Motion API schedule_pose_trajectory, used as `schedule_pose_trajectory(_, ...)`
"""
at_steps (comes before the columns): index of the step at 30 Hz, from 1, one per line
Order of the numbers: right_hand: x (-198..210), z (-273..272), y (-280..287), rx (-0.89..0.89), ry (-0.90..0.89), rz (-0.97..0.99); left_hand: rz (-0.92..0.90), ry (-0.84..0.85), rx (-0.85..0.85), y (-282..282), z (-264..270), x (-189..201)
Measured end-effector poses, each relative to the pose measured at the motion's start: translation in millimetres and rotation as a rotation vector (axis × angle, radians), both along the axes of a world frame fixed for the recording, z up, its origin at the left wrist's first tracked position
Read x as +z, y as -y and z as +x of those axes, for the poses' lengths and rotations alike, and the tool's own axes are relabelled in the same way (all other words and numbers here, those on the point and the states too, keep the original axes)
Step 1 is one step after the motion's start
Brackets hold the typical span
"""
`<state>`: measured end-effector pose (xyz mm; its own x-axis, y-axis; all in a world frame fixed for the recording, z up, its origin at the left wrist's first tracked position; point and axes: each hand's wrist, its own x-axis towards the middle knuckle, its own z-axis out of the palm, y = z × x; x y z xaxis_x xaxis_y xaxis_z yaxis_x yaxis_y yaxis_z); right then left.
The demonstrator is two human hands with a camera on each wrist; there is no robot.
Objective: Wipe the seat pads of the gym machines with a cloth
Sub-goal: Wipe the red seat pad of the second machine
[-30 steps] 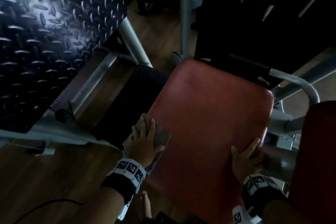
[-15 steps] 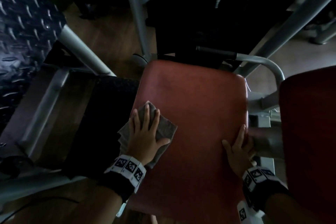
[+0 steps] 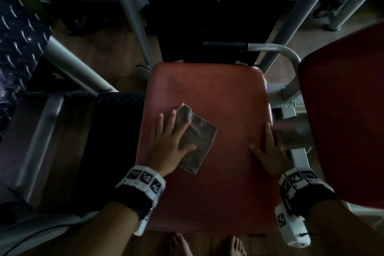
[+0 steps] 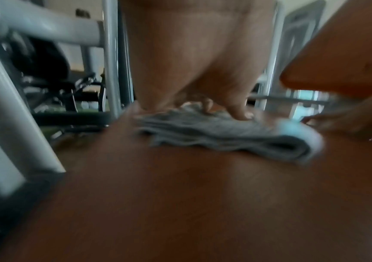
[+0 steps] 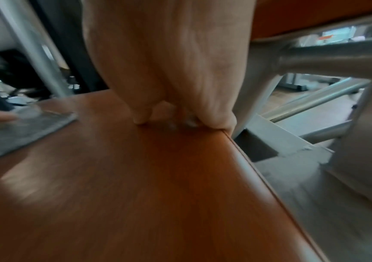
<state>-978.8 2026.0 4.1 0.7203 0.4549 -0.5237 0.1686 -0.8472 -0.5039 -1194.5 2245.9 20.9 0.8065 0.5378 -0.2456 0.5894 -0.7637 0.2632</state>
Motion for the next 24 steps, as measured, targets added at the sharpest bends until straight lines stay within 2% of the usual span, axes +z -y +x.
schedule_pose_trajectory(2, 2, -7, 11, 0.035, -0.018, -0.018, -0.006, -0.057, -0.057, -7, -14, -5)
schedule_pose_trajectory(5, 6, -17, 23, 0.052, -0.045, -0.035, -0.040, -0.086, -0.026, 4, -13, -11)
schedule_pose_trajectory(11, 19, -28, 33, 0.083, -0.055, -0.065, -0.078, -0.147, 0.088, 74, 22, -4)
schedule_pose_trajectory(16, 30, -27, 32, 0.118, -0.013, -0.088, -0.164, -0.138, 0.033, 111, 39, 7)
schedule_pose_trajectory(18, 38, -34, 26, 0.212, 0.108, -0.094, -0.202, -0.047, 0.067, 104, 30, 11)
schedule_pose_trajectory(21, 44, -46, 2, 0.494, 0.387, 0.018, -0.178, 0.111, 0.161, 77, 3, 9)
schedule_pose_trajectory(24, 41, -59, -28, 0.792, 0.400, 0.025, -0.145, 0.159, 0.207, 41, -34, 3)
